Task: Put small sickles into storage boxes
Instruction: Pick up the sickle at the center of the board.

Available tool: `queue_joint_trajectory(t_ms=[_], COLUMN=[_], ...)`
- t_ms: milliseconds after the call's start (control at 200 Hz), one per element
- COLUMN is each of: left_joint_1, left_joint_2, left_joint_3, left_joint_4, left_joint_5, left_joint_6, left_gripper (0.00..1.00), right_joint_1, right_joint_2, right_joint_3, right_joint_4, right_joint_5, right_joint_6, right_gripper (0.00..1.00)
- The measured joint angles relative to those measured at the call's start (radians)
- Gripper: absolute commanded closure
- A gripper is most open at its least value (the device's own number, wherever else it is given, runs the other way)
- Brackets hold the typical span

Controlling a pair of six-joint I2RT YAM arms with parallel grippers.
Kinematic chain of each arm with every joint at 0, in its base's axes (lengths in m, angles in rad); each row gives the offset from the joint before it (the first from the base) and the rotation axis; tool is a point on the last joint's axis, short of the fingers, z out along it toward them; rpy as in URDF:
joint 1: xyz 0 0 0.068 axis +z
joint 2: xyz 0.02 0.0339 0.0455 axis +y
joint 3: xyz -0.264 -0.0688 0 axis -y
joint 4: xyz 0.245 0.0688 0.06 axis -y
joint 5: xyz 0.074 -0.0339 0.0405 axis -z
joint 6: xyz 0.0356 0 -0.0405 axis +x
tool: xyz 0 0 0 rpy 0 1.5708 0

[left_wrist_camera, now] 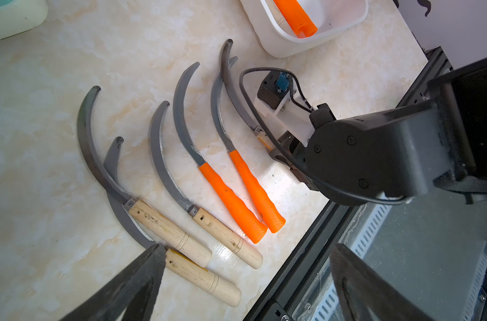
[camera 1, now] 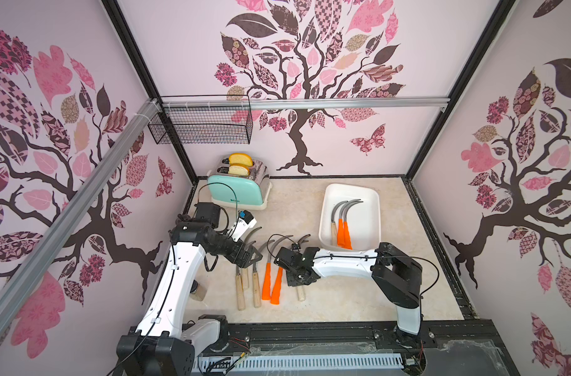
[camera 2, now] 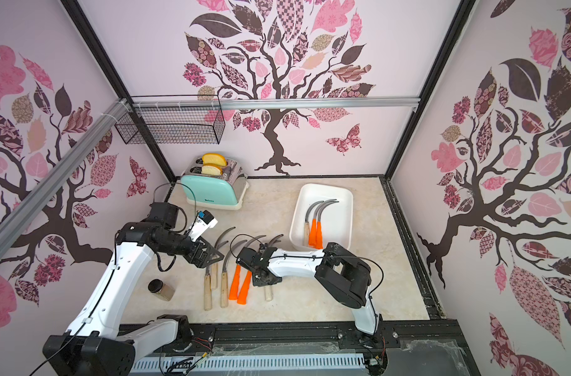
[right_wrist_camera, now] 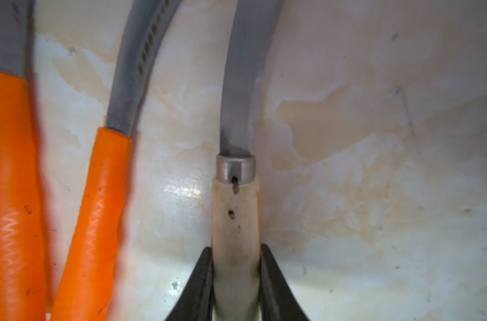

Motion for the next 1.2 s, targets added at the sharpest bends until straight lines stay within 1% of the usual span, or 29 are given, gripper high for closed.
queue_joint_trajectory(t_ms=[300, 695, 1010, 1200], left_joint_1=[0.0, 0.0, 0.0, 0.0], left_joint_2=[0.014, 0.024, 0.045, 0.039], left_joint_3=[0.002, 0.026, 0.027, 0.037], left_joint_4=[0.0, 0.002, 0.01, 0.015], left_joint_5=[0.0, -0.004, -0.029, -0.041], left_joint_6=[0.002, 0.009, 0.024, 0.019], left_gripper=[0.03, 0.03, 0.03, 0.03], right_joint_1=[-0.003, -0.006, -0.046, -0.106], right_joint_2=[-0.038, -0.061, -0.153, -0.247], right_joint_3=[0.003, 0.05, 0.086, 0.09], right_joint_4=[-0.021, -0.058, -0.088, -0.11], right_joint_5=[-0.001, -0.016, -0.042, -0.05], right_joint_6=[-0.036, -0.091, -0.155, -0.196], right_gripper=[0.95, 0.95, 0.95, 0.94])
